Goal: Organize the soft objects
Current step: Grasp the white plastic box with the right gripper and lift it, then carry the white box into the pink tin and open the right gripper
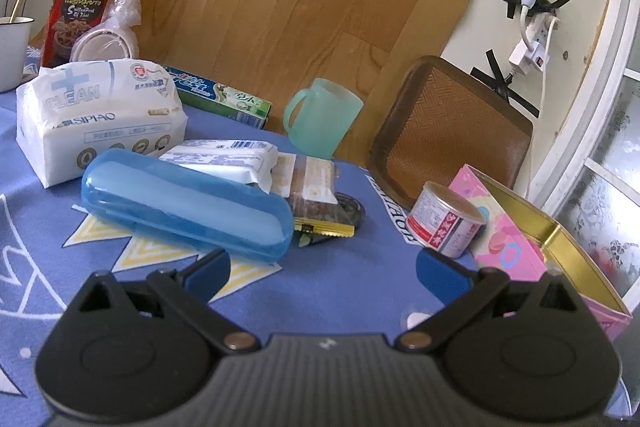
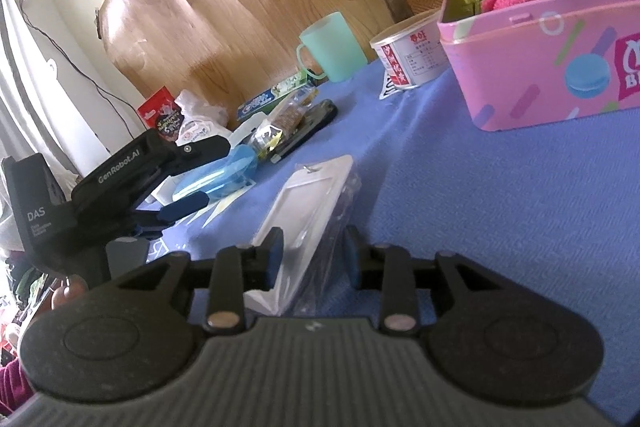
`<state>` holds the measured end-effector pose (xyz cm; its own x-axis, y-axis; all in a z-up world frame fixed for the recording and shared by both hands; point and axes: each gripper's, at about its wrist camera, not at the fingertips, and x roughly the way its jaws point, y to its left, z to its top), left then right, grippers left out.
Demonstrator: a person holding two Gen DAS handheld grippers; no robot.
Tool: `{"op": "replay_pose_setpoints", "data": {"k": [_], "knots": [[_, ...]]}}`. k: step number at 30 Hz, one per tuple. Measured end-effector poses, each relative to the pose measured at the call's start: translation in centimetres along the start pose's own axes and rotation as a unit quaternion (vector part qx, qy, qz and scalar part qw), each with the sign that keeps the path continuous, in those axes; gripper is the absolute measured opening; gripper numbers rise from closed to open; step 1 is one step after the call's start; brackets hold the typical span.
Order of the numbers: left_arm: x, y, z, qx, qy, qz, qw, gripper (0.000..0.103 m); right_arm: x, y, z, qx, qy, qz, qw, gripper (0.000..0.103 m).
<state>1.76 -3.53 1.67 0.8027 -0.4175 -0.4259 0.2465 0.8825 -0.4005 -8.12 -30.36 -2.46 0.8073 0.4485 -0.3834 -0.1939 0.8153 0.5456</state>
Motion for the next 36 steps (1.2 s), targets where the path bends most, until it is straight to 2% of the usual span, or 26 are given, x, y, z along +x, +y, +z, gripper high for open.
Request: {"op": "replay_pose_setpoints", "data": {"k": [10, 13, 16, 18, 20, 22, 26, 28, 32, 33, 34, 35, 36], "knots": [[0.3, -0.3, 0.0, 0.014, 0.011, -0.019, 0.9997, 0.103, 0.0, 0.0, -0.2, 0.003, -0.004, 0.002, 1.000, 0.036], [1.1, -0.6, 0.0, 0.027, 0.043, -0.054, 0.9972, 0.103, 0.0, -0.1, -0.3, 0.003, -0.006, 0.002, 1.000, 0.036], [2.4, -0.8, 0.0, 0.038, 0.097, -0.101, 0.9895, 0.103, -0.1, 0.0, -0.2, 0.003, -0.005, -0.001, 1.000, 0.036], [2.5, -1.0, -0.1, 0.044, 0.104, -0.112, 0.9873, 0.103, -0.3, 0.4, -0.2, -0.004, -0.002, -0.004, 1.000, 0.043], [2.5, -1.2, -0.3, 0.047, 0.112, -0.133, 0.9837, 0.103, -0.9, 1.2, -0.5, -0.028, -0.005, 0.005, 1.000, 0.073], [2.5, -1.4, -0.4, 0.051, 0.119, -0.148, 0.9804, 0.103, -1.4, 2.3, -0.9, -0.066, -0.011, 0.006, 0.998, 0.081], [2.3, -1.7, -0.5, 0.053, 0.128, -0.185, 0.9731, 0.097, -0.6, 4.3, -1.9, -0.154, 0.006, -0.031, 0.988, 0.081], [2.5, -1.5, -0.6, 0.046, 0.153, -0.193, 0.9681, 0.091, 0.0, 5.0, -2.6, -0.192, 0.013, -0.048, 0.980, 0.081], [0.9, -1.8, -1.4, 0.044, 0.177, -0.182, 0.9662, 0.089, 0.7, 6.5, -4.5, -0.280, 0.009, -0.095, 0.955, 0.079], [0.4, -2.2, -1.7, 0.049, 0.184, -0.182, 0.9647, 0.083, 0.7, 6.7, -4.7, -0.289, 0.000, -0.098, 0.952, 0.078], [0.2, -2.5, -2.0, 0.052, 0.192, -0.186, 0.9622, 0.075, 0.8, 6.8, -4.8, -0.291, -0.002, -0.098, 0.952, 0.072], [0.0, -3.1, -2.3, 0.058, 0.198, -0.188, 0.9603, 0.075, 0.9, 6.9, -4.8, -0.291, -0.005, -0.097, 0.952, 0.063], [-0.2, -3.7, -2.6, 0.071, 0.194, -0.178, 0.9621, 0.074, 0.9, 7.0, -4.8, -0.296, -0.009, -0.097, 0.950, 0.059]]}}
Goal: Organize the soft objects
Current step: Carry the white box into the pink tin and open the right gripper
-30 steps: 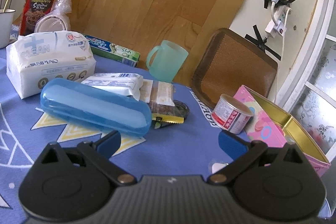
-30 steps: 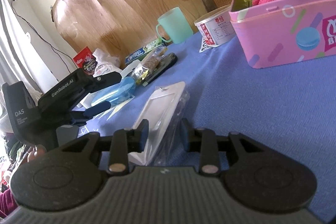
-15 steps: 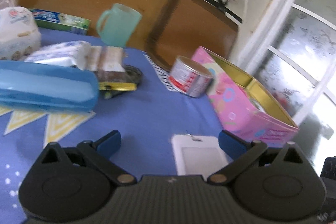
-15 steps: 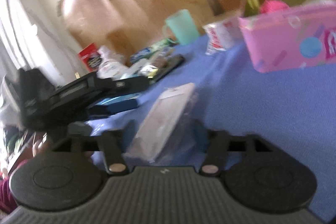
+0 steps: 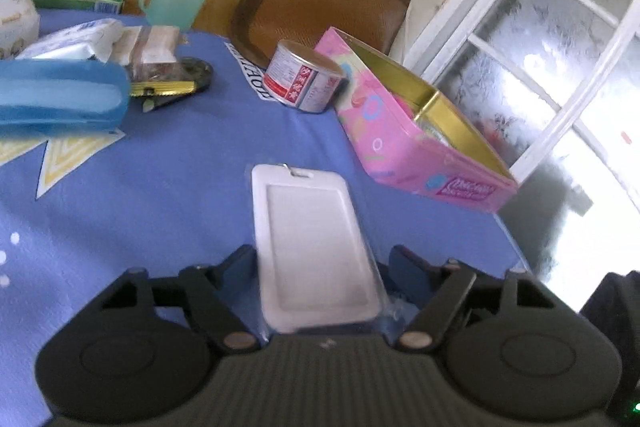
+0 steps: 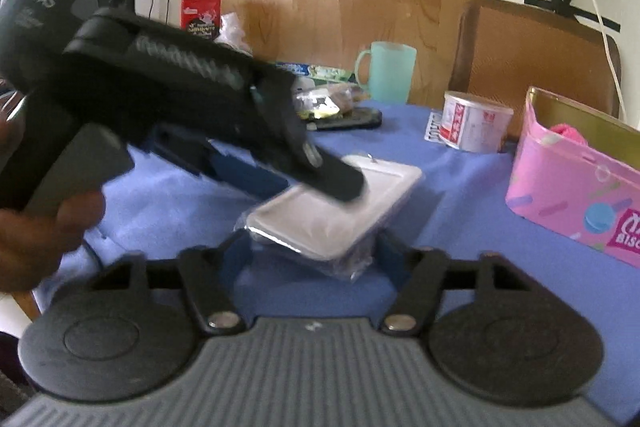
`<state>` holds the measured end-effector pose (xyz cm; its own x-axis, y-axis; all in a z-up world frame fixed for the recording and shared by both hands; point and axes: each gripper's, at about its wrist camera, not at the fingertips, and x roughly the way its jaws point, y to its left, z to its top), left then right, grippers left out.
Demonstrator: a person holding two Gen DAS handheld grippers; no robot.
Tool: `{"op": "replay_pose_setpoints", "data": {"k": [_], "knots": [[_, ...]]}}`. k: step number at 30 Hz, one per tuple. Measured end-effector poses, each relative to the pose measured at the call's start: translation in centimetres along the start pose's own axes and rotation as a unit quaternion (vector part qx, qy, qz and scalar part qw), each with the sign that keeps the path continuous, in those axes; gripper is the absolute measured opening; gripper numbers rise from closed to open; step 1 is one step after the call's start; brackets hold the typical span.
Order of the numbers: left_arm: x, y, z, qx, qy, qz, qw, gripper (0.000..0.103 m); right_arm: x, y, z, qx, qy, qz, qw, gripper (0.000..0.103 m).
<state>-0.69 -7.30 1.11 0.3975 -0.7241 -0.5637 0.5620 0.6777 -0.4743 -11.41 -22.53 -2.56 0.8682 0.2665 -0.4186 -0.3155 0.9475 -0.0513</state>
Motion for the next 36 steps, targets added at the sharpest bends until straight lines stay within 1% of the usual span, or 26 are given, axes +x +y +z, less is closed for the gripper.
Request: {"op": "replay_pose_setpoints", "data": {"k": [1, 2, 4, 6, 7, 10, 12, 14, 15, 16, 17, 18, 19, 20, 21, 22, 23, 24, 25, 28, 31, 32, 34, 36], "knots": [[0.2, -0.6, 0.0, 0.011, 0.001, 0.011, 0.9999, 0.073, -0.1, 0.3, 0.1, -0.012, -0.007, -0.006, 1.000, 0.058], [0.3, -1.0, 0.1, 0.015, -0.001, 0.014, 0.9998, 0.073, -0.3, 0.8, 0.1, -0.026, -0.016, -0.018, 0.999, 0.057], [0.1, -1.6, 0.9, 0.007, -0.006, -0.002, 1.0000, 0.072, -0.8, 1.0, 0.2, -0.046, -0.035, -0.045, 0.997, 0.057], [-0.4, -2.8, 1.7, 0.014, -0.020, -0.021, 0.9995, 0.072, -2.0, 0.5, 0.5, -0.054, -0.063, -0.068, 0.994, 0.057], [-0.6, -3.5, 1.9, 0.024, -0.028, -0.026, 0.9990, 0.072, -2.6, 0.2, 0.8, -0.056, -0.076, -0.080, 0.992, 0.057], [-0.3, -6.9, 3.5, 0.072, -0.048, -0.037, 0.9955, 0.072, -4.2, -1.3, 1.5, -0.056, -0.111, -0.120, 0.985, 0.057], [0.7, -9.1, 4.9, 0.099, -0.053, -0.046, 0.9926, 0.072, -5.0, -2.8, 2.0, -0.057, -0.129, -0.153, 0.978, 0.057], [2.2, -11.2, 6.5, 0.122, -0.055, -0.055, 0.9894, 0.072, -5.4, -4.6, 2.5, -0.059, -0.139, -0.184, 0.971, 0.057], [3.0, -12.2, 7.2, 0.131, -0.056, -0.058, 0.9880, 0.074, -5.1, -5.8, 3.0, -0.058, -0.140, -0.199, 0.968, 0.057], [4.1, -13.0, 8.2, 0.135, -0.059, -0.058, 0.9874, 0.082, -4.9, -7.1, 3.5, -0.055, -0.140, -0.210, 0.966, 0.057], [5.5, -13.8, 9.2, 0.135, -0.064, -0.051, 0.9876, 0.089, -4.7, -8.3, 3.9, -0.052, -0.141, -0.217, 0.965, 0.058], [6.9, -14.5, 10.1, 0.135, -0.073, -0.030, 0.9877, 0.095, -3.9, -9.9, 4.6, -0.048, -0.140, -0.233, 0.961, 0.060], [8.1, -14.8, 10.6, 0.137, -0.080, -0.005, 0.9874, 0.095, -2.8, -11.4, 5.1, -0.043, -0.132, -0.256, 0.957, 0.069], [9.4, -15.1, 11.2, 0.137, -0.078, 0.022, 0.9872, 0.094, -1.3, -13.0, 5.6, -0.036, -0.113, -0.279, 0.953, 0.070], [10.3, -15.0, 11.4, 0.130, -0.072, 0.039, 0.9880, 0.089, 0.0, -14.7, 5.8, -0.023, -0.086, -0.301, 0.950, 0.069], [10.6, -14.6, 11.5, 0.111, -0.064, 0.044, 0.9908, 0.087, 0.4, -16.0, 5.8, -0.006, -0.072, -0.317, 0.946, 0.066], [10.2, -14.1, 11.2, 0.093, -0.064, 0.033, 0.9930, 0.087, 0.2, -16.8, 5.6, 0.016, -0.073, -0.319, 0.945, 0.066], [9.6, -13.4, 10.8, 0.083, -0.070, 0.022, 0.9938, 0.088, -0.5, -17.0, 5.3, 0.034, -0.087, -0.310, 0.946, 0.066], [8.8, -12.9, 10.1, 0.084, -0.080, 0.023, 0.9930, 0.089, -1.2, -17.1, 4.8, 0.046, -0.102, -0.301, 0.947, 0.066], [6.8, -11.4, 8.4, 0.091, -0.096, 0.040, 0.9904, 0.090, -2.1, -15.9, 3.4, 0.047, -0.113, -0.306, 0.944, 0.066], [4.9, -9.6, 7.0, 0.087, -0.097, 0.048, 0.9903, 0.090, -2.9, -14.1, 2.7, 0.065, -0.128, -0.295, 0.945, 0.066], [3.8, -8.9, 6.1, 0.088, -0.101, 0.054, 0.9895, 0.091, -3.4, -12.9, 2.7, 0.071, -0.136, -0.290, 0.945, 0.066], [1.8, -7.3, 4.8, 0.088, -0.116, 0.076, 0.9865, 0.093, -3.7, -11.6, 2.8, 0.077, -0.149, -0.267, 0.949, 0.066], [0.2, -5.6, 3.9, 0.079, -0.125, 0.100, 0.9839, 0.094, -3.5, -10.0, 3.0, 0.072, -0.152, -0.241, 0.956, 0.067]]}}
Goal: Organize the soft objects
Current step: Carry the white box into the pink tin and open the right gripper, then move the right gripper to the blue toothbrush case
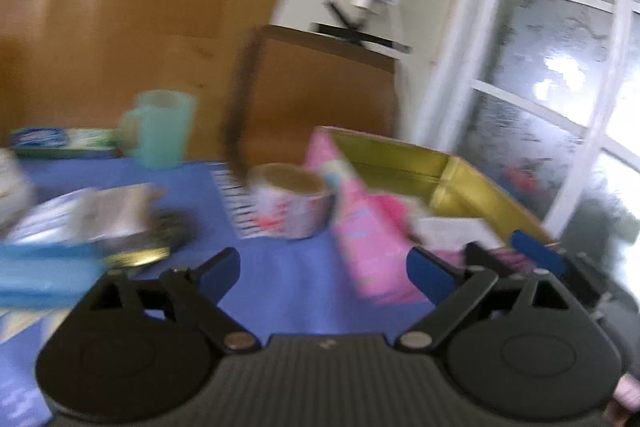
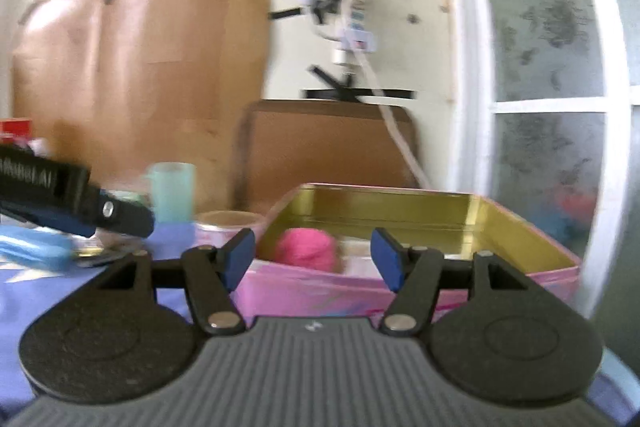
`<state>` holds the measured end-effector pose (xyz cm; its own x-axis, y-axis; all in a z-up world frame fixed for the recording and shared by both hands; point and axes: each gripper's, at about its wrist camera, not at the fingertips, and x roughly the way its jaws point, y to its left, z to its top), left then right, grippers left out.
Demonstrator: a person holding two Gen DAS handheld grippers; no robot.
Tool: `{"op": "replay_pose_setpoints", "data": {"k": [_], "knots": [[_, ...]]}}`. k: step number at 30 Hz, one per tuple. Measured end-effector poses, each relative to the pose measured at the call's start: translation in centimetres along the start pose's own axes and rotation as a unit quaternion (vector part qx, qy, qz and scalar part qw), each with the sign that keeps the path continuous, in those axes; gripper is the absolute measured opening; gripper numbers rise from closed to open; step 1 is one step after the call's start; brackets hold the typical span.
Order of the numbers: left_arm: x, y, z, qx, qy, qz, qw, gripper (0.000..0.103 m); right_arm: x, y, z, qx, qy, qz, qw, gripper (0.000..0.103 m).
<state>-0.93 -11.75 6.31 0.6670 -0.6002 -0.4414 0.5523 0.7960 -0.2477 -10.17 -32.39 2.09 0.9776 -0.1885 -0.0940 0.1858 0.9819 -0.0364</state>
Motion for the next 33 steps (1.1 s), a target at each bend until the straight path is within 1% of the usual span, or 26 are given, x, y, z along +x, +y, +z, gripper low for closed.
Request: {"op": "replay_pose_setpoints", "data": {"k": [1, 4, 8, 10, 12, 14, 15, 16, 18, 21, 25, 29, 33], "knots": [[-0.8, 1.2, -0.4, -0.008, -0.001, 0.013, 0.9999, 0.094, -0.5, 0.8, 0.1, -0.001, 0.002, 0.016, 1.000, 0.067], [-3.0, 4.9, -1.5, -0.032, -0.008, 0.061, 0.9976, 0.094, 0.2, 3.1, 0.0, -0.003, 0.021, 0.064, 0.998, 0.067], [-4.9, 8.9, -2.1, -0.050, -0.026, 0.127, 0.9903, 0.094, 1.9, 6.2, -0.2, -0.012, 0.041, 0.095, 0.995, 0.066], [-5.0, 10.5, -2.3, -0.064, -0.025, 0.141, 0.9877, 0.094, 2.6, 7.2, -0.2, -0.008, 0.052, 0.101, 0.993, 0.066], [-4.8, 11.7, -2.7, -0.079, -0.022, 0.146, 0.9859, 0.094, 3.3, 7.8, -0.3, 0.003, 0.063, 0.107, 0.992, 0.066], [-4.0, 12.4, -3.4, -0.088, -0.012, 0.148, 0.9850, 0.094, 4.2, 8.3, -0.6, 0.011, 0.082, 0.109, 0.991, 0.066], [-3.7, 12.8, -3.5, -0.095, -0.002, 0.144, 0.9850, 0.091, 4.3, 8.6, -0.9, 0.008, 0.095, 0.110, 0.989, 0.066], [-3.9, 13.0, -3.5, -0.099, -0.005, 0.133, 0.9861, 0.091, 4.3, 8.8, -1.0, 0.004, 0.102, 0.112, 0.989, 0.066], [-4.1, 13.1, -3.5, -0.099, -0.018, 0.126, 0.9869, 0.093, 4.1, 8.7, -1.0, 0.006, 0.101, 0.117, 0.988, 0.066], [-4.3, 13.1, -3.7, -0.101, -0.020, 0.110, 0.9886, 0.094, 4.3, 8.5, -1.1, 0.012, 0.108, 0.121, 0.987, 0.066], [-5.0, 13.6, -3.9, -0.118, -0.038, 0.097, 0.9875, 0.097, 4.6, 8.4, -1.1, 0.016, 0.119, 0.127, 0.985, 0.066], [-5.2, 14.1, -4.0, -0.134, -0.043, 0.091, 0.9859, 0.097, 4.7, 8.5, -1.2, 0.012, 0.121, 0.129, 0.984, 0.066], [-5.3, 14.2, -4.0, -0.139, -0.046, 0.090, 0.9851, 0.098, 4.7, 8.5, -1.2, 0.012, 0.122, 0.129, 0.984, 0.067]]}}
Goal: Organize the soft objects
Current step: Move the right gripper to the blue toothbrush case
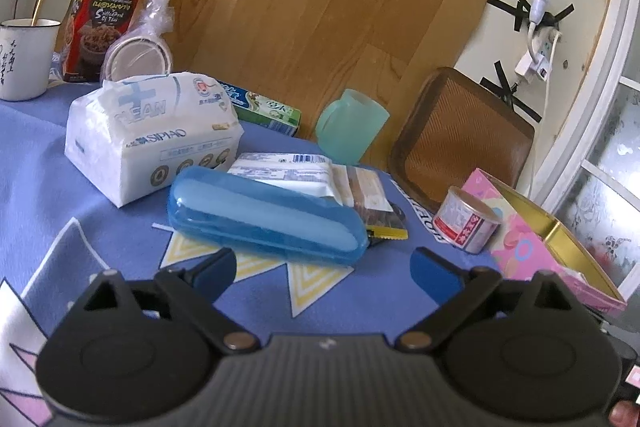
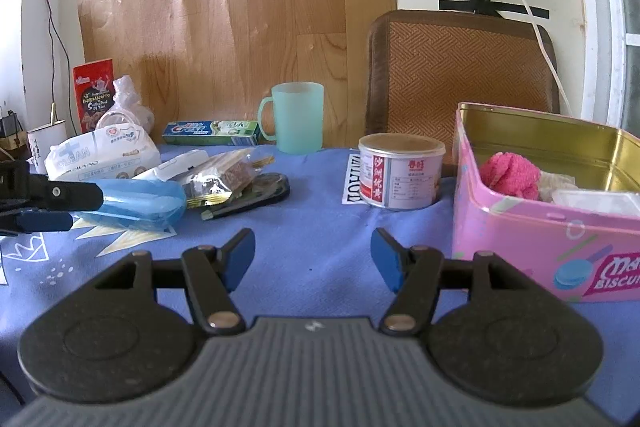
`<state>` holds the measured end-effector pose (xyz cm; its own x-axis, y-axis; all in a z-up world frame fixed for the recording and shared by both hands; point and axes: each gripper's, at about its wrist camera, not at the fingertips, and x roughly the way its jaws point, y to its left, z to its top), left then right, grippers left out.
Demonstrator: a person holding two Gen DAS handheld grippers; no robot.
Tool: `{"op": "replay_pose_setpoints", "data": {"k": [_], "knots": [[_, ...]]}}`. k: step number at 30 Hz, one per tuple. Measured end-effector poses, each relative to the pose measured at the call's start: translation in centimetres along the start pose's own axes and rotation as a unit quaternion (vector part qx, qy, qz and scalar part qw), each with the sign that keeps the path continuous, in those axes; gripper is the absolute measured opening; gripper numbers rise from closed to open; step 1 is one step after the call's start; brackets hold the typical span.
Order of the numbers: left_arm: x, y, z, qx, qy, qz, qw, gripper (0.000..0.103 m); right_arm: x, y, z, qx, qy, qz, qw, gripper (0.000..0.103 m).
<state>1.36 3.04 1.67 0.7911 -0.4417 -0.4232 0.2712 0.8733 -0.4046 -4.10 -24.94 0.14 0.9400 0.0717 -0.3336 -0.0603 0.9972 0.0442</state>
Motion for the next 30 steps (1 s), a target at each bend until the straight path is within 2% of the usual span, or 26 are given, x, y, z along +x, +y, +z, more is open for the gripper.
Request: {"op": "replay_pose_setpoints", "data": {"k": [23, 30], "knots": [[-0.8, 0.6, 0.0, -0.020, -0.020, -0.012, 0.9995, 0.100, 0.6, 0.9, 0.0, -0.029, 0.017, -0.004, 0.999, 0.067], [-1.9, 1.2, -0.1, -0.045, -0.065, 0.027, 0.9965, 0.101, 1.7, 3.7, 0.4, -0.120, 0.019, 0.034, 0.992, 0.067]]}}
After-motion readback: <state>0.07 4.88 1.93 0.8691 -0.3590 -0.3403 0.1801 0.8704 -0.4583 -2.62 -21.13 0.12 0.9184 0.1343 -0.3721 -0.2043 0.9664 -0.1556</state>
